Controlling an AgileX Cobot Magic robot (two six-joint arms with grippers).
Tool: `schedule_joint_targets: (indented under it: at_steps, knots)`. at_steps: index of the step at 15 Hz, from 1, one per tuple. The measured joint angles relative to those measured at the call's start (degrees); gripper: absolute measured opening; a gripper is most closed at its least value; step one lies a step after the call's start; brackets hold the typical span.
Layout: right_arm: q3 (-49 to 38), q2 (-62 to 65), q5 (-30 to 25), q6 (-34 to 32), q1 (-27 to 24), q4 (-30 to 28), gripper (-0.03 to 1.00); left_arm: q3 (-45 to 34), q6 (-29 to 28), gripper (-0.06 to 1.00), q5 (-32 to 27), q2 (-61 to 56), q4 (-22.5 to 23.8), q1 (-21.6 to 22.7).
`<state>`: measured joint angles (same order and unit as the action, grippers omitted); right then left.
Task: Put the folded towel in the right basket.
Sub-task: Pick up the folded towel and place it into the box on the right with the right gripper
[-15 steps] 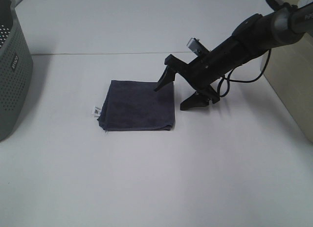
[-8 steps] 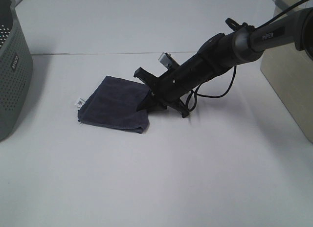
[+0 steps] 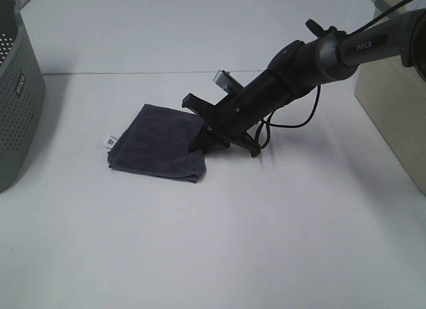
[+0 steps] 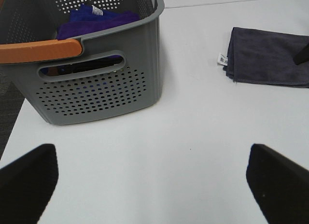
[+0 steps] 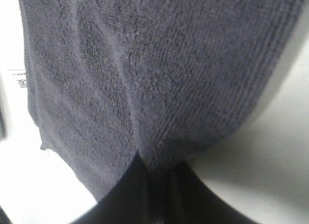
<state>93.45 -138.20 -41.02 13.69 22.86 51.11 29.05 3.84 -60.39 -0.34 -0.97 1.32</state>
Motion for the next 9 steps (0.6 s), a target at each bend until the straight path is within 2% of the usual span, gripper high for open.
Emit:
schedule_joint_targets:
  at_steps: [3,5,7,9]
  knots:
    - [1.60,4.98,-2.52,-0.23,-0.69,-6.99,0.05,0.00,0.00,0.99,0.00,0.00,0.00,0.00]
    - [4.70,11.17,-8.14,-0.23,-2.98,-9.63,0.05,0.00,0.00,0.99,0.00,0.00,0.00,0.00]
    - [8.88,16.50,-13.29,0.80,-7.10,-11.63,0.05,0.00,0.00,0.99,0.00,0.00,0.00,0.00]
    - [14.61,21.31,-20.11,1.89,-13.46,-13.58,0.05,0.00,0.00,0.99,0.00,0.00,0.00,0.00]
